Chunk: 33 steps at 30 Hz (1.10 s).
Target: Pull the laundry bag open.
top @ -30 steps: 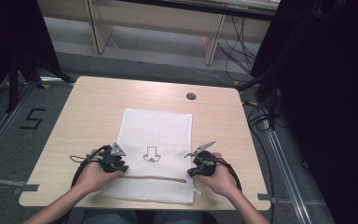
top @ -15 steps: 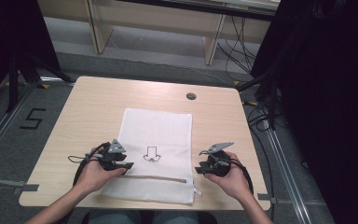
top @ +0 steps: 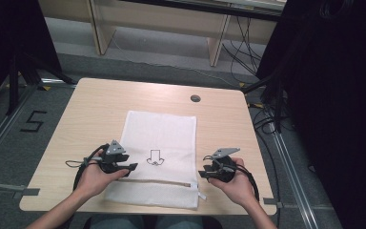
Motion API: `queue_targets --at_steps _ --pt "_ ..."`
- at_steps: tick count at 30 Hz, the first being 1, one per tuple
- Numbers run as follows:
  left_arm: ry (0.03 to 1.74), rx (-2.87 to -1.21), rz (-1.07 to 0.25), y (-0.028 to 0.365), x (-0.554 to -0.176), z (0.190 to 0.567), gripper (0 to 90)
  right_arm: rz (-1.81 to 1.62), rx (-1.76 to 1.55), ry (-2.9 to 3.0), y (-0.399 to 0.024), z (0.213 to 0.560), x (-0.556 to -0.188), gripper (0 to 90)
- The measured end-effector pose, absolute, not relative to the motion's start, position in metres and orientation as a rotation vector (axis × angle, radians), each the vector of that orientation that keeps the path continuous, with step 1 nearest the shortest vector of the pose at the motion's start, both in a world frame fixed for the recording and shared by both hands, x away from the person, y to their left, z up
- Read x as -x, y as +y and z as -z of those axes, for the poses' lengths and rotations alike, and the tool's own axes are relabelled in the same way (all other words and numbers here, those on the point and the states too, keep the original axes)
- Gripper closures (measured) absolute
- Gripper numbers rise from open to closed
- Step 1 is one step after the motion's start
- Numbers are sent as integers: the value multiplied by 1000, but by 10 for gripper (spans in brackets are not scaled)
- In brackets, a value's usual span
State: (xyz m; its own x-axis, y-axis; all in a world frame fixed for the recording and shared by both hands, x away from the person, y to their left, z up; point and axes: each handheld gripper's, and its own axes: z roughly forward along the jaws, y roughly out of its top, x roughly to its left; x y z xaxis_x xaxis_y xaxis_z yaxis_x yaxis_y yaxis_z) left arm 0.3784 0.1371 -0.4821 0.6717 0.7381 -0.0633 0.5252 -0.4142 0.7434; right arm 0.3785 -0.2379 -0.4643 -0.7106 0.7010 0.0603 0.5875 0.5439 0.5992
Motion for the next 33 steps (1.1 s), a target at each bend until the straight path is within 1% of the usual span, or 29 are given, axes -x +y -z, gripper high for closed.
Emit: queue_targets --at_steps 2,3,4,5,7,9,11,12,13,14,16,17,18,19,20,21,23,26,27,31,33 --pt "957 -2118 -351 135 -378 481 502 -887 -1072 2596 -236 467 -380 676" --pt "956 -2114 -358 133 -378 480 505 -869 -1095 2611 -236 466 -379 691" --pt "949 -2121 -345 132 -378 480 507 -858 -1067 2585 -236 468 -380 724" --pt "933 -2127 -355 130 -379 480 507 -858 -1067 2585 -236 468 -380 724" --pt "927 -2131 -358 128 -378 480 510 -849 -1071 2595 -237 466 -378 771" --pt "928 -2116 -350 125 -378 481 513 -821 -1081 2594 -238 462 -376 789" --pt "907 -2139 -359 126 -377 480 517 -808 -1078 2598 -239 460 -374 796" --pt "902 -2145 -362 126 -376 480 518 -854 -1101 2583 -239 461 -373 793" --pt "924 -2118 -353 123 -375 480 520 -823 -1111 2605 -239 459 -371 785" --pt "894 -2137 -354 124 -375 478 521 -783 -1158 2619 -238 457 -368 782" --pt "911 -2114 -359 122 -374 478 524 -786 -1164 2624 -237 457 -368 778" --pt "897 -2120 -352 123 -373 477 524 -788 -1159 2629 -237 457 -368 760" --pt "889 -2132 -362 123 -373 475 524 -784 -1150 2634 -237 457 -369 760" --pt "897 -2107 -359 121 -373 476 525 -773 -1153 2655 -237 457 -370 761" --pt "902 -2105 -343 120 -373 476 525 -774 -1161 2659 -236 457 -370 770" --pt "885 -2115 -356 120 -373 475 527 -779 -1210 2668 -236 457 -368 773" --pt "891 -2107 -345 120 -374 474 530 -792 -1120 2674 -237 460 -371 763" --pt "878 -2097 -321 116 -376 473 541 -828 -1115 2737 -238 462 -372 763" --pt "864 -2095 -301 113 -376 472 539 -844 -1150 2748 -237 463 -374 785" --pt "842 -2105 -291 108 -375 471 540 -862 -1155 2736 -233 462 -374 805" --pt "820 -2120 -289 105 -375 470 542 -874 -1113 2714 -231 461 -372 847"
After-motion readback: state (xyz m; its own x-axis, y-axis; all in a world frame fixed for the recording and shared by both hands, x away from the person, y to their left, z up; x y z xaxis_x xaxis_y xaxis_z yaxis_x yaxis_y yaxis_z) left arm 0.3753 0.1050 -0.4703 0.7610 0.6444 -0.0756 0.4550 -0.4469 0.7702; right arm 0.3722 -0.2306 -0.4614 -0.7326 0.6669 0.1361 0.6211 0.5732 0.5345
